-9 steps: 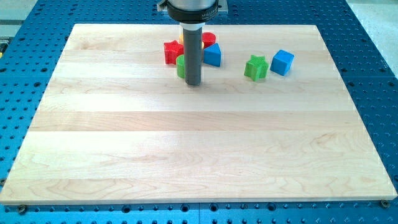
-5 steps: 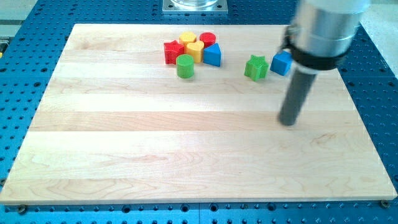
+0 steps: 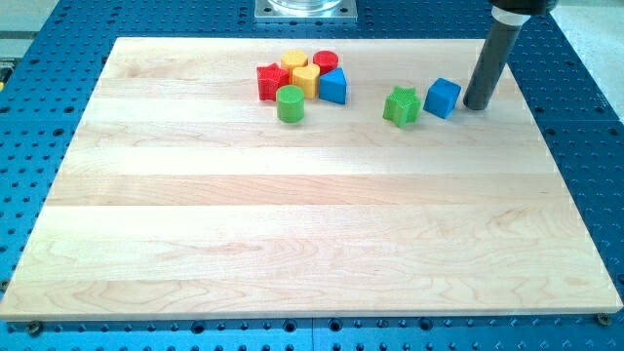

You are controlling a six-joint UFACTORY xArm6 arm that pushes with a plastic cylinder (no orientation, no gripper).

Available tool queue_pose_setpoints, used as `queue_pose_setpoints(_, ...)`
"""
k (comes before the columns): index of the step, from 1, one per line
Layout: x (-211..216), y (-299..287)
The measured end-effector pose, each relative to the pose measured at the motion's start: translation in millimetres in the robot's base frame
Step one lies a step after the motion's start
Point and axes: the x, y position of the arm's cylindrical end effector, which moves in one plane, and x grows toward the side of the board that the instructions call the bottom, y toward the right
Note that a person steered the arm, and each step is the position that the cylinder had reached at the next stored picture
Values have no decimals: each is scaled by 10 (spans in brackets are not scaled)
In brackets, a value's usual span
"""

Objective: Push the blue cube and the green star closer to the group of blocks

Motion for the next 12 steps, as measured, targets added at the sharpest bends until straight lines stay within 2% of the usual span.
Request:
queue_pose_setpoints(3, -11, -368)
queue_pose_setpoints(6, 82, -1369)
queue_pose_setpoints(7, 82, -1534)
queue_pose_setpoints(9, 121, -1332)
queue_pose_setpoints(10, 331, -1158)
queue_pose_setpoints(11, 525, -1258)
queue_pose_setpoints(12, 532, -1582)
